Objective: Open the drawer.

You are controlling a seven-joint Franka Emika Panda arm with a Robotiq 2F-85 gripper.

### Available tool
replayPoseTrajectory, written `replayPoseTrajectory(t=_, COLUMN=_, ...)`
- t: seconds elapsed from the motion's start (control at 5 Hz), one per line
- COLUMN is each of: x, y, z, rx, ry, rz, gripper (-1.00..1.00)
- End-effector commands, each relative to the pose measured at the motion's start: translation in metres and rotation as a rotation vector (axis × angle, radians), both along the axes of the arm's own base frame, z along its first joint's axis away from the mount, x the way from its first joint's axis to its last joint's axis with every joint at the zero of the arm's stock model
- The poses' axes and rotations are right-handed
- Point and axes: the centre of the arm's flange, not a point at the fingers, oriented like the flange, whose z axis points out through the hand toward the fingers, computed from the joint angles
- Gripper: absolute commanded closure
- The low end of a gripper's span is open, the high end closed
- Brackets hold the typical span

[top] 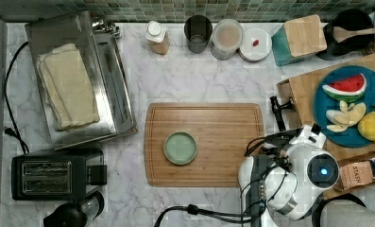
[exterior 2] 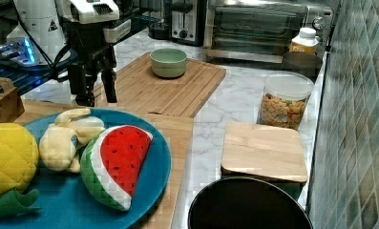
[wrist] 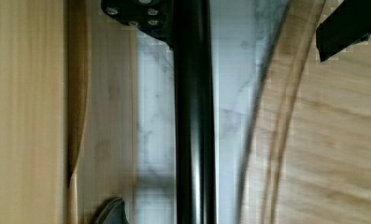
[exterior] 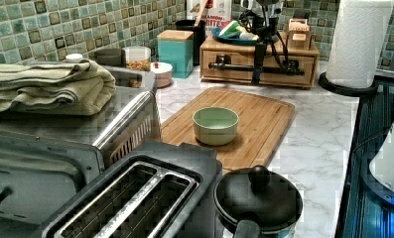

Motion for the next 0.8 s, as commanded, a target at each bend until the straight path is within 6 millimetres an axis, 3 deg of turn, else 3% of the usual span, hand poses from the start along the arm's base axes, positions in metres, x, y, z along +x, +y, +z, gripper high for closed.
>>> replayPoseTrajectory(t=0.2, x=0.012, y=0.215, z=-0.004, rx=0.119, ry=0.065, rz=0.284, gripper=-1.0)
replayPoseTrajectory(t=0.6, x=-0.007, y=0.286, z=0.019, rx=0.093, ry=0.138, rz=0.159, gripper=-1.0)
replayPoseTrajectory(t=0.8, x=-0.009, y=0.302, z=0.021, rx=0.102, ry=0.138, rz=0.147, gripper=-1.0)
